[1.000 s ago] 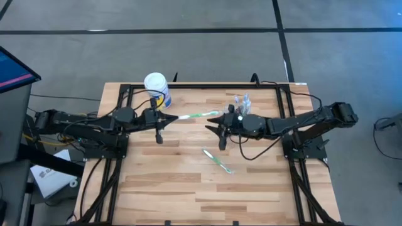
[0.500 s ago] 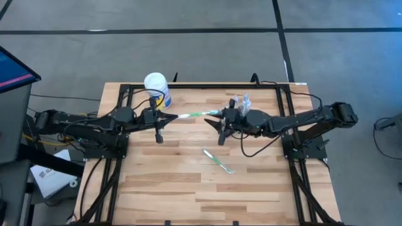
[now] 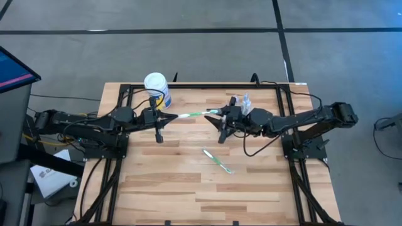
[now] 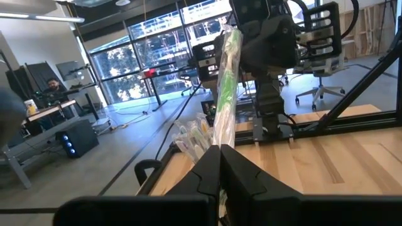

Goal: Pick & Place toothbrushing station
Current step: Put the green toothbrush into the mesh organizer

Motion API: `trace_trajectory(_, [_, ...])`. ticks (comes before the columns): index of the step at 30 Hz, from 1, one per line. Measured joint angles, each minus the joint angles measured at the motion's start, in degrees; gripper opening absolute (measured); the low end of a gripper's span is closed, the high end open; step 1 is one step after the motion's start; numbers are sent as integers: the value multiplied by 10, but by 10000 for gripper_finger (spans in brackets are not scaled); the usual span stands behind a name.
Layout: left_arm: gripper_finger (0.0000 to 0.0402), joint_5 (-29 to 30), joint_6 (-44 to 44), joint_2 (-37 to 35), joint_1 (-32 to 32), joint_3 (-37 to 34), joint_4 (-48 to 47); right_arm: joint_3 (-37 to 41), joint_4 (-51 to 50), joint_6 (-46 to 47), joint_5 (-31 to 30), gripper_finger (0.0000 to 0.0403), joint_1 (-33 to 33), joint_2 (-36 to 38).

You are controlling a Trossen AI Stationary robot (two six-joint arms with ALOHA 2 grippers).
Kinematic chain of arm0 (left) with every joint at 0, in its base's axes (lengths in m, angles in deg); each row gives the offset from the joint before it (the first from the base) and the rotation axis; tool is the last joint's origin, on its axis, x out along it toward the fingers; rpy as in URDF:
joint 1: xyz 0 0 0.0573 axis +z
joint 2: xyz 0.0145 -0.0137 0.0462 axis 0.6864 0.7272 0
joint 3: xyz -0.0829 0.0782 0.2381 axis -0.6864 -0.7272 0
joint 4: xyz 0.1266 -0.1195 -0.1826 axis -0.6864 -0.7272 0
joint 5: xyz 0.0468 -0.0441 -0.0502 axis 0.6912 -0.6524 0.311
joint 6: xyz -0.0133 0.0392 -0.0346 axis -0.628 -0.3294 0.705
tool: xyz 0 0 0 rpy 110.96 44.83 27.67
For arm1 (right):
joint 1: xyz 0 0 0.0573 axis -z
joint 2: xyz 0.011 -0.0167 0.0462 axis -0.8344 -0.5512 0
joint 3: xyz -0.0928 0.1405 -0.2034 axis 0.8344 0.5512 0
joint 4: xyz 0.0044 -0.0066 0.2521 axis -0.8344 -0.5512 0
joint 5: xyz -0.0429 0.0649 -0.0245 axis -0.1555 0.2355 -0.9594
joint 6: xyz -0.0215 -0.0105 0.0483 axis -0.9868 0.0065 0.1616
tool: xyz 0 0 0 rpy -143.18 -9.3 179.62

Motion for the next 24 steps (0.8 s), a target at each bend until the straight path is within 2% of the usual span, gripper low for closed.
trace_trajectory(6, [0,0,0,0,0,0,2,0,21,1,0,120,6,-5])
trace_trajectory(14, [0,0,0,0,0,0,2,-3,70,-5,1,87,8,-42])
trace_trajectory(24, [0,0,0,0,0,0,-2,-3,116,-30,11,11,9,-67])
